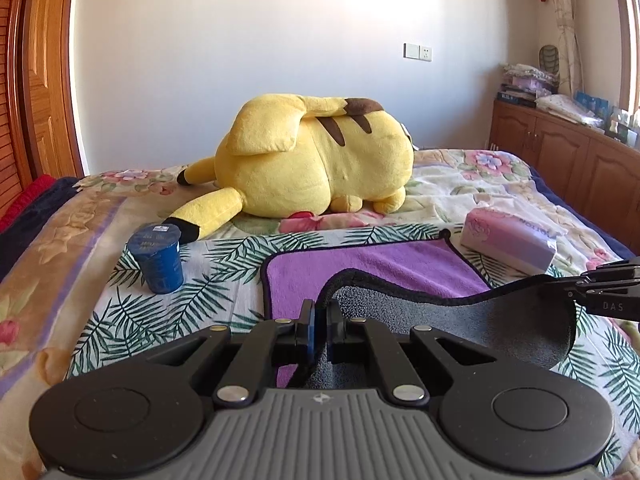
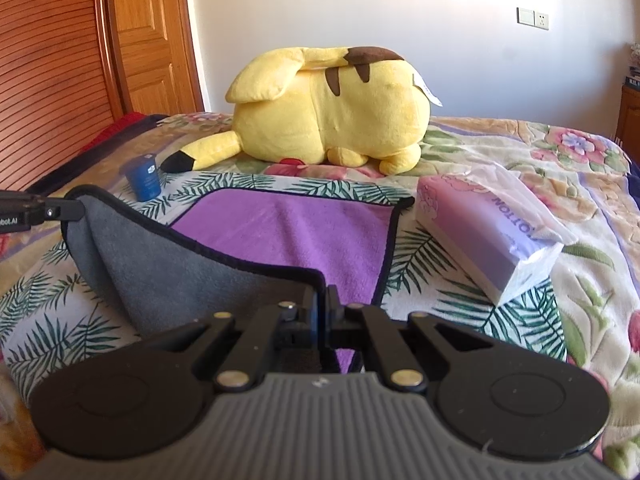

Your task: Fold towel

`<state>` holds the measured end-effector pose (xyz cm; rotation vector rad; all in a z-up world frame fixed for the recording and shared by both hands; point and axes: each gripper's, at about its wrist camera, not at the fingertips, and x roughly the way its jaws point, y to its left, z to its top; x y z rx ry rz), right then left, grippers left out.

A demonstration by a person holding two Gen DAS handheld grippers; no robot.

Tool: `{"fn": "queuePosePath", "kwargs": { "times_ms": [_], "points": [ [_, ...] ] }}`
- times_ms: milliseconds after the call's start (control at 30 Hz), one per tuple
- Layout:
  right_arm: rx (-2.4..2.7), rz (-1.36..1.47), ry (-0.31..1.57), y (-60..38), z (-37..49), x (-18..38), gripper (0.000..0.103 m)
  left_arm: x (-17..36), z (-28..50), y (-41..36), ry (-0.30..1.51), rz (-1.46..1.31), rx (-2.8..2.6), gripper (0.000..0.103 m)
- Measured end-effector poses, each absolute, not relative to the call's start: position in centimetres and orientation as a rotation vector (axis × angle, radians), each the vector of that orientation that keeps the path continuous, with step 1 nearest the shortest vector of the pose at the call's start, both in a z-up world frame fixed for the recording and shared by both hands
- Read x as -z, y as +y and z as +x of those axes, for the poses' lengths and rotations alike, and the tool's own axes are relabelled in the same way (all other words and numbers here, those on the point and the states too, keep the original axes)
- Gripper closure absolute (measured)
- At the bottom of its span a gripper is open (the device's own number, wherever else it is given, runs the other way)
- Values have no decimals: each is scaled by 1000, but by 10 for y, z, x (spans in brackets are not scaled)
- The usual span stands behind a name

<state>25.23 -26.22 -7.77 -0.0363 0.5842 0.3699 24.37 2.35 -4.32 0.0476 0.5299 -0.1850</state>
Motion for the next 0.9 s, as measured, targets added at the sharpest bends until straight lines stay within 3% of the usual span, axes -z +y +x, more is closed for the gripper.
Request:
{"fn": "queuePosePath", "kwargs": {
  "times_ms": [900],
  "points": [
    [-368, -133, 427, -252, 283, 34, 100, 6, 278, 20, 464, 96, 190, 103]
  ]
}}
